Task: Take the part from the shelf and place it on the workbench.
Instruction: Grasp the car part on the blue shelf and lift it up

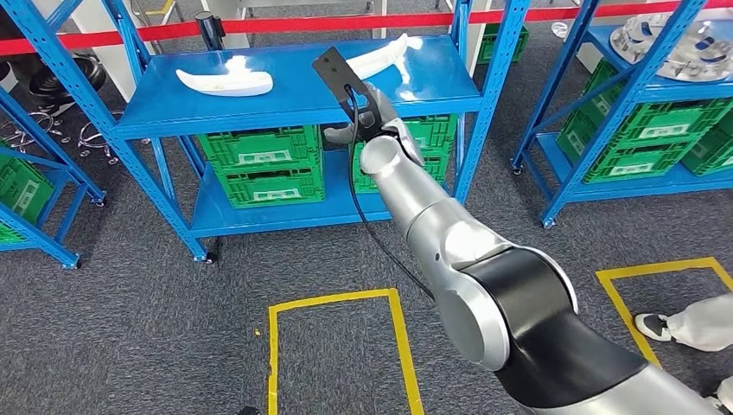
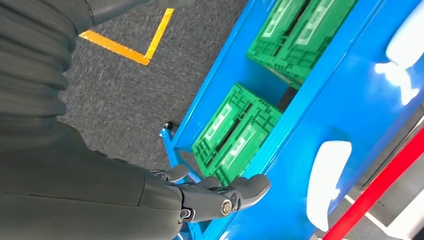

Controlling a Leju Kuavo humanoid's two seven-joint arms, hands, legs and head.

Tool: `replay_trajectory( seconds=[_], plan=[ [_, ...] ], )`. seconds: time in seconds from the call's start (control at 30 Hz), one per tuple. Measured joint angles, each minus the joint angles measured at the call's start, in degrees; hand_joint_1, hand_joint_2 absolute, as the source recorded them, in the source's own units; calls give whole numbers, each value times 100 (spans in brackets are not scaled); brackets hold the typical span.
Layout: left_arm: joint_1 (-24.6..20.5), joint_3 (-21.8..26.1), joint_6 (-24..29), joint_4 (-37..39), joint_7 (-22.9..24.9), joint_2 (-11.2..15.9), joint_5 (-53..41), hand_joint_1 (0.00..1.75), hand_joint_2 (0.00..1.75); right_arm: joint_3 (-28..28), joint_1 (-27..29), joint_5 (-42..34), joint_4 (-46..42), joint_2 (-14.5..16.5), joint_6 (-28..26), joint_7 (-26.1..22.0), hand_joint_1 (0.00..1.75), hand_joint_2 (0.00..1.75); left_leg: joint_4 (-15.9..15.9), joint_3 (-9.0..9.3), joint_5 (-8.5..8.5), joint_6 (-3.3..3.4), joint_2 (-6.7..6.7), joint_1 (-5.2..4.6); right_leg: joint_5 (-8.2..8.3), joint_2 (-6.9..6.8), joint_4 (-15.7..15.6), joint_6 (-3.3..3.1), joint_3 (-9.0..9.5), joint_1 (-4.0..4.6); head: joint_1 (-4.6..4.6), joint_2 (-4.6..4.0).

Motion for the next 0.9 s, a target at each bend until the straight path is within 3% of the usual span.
replay_trajectory(
  seconds=[0.43,0.9],
  plan=[
    [3,-19,0,-38,-863,-3,-263,0,0,7,145,61,0,-79,-32,22,0,175,4,0,0,0,1,0,1,0,-1,0,-1,1,-1,0],
    [-28,-20,0,-51,-771,-5,-335,0,0,5,175,102,0,-121,-66,73,0,175,4,0,0,0,2,0,1,0,-1,0,-1,1,-1,0]
  ],
)
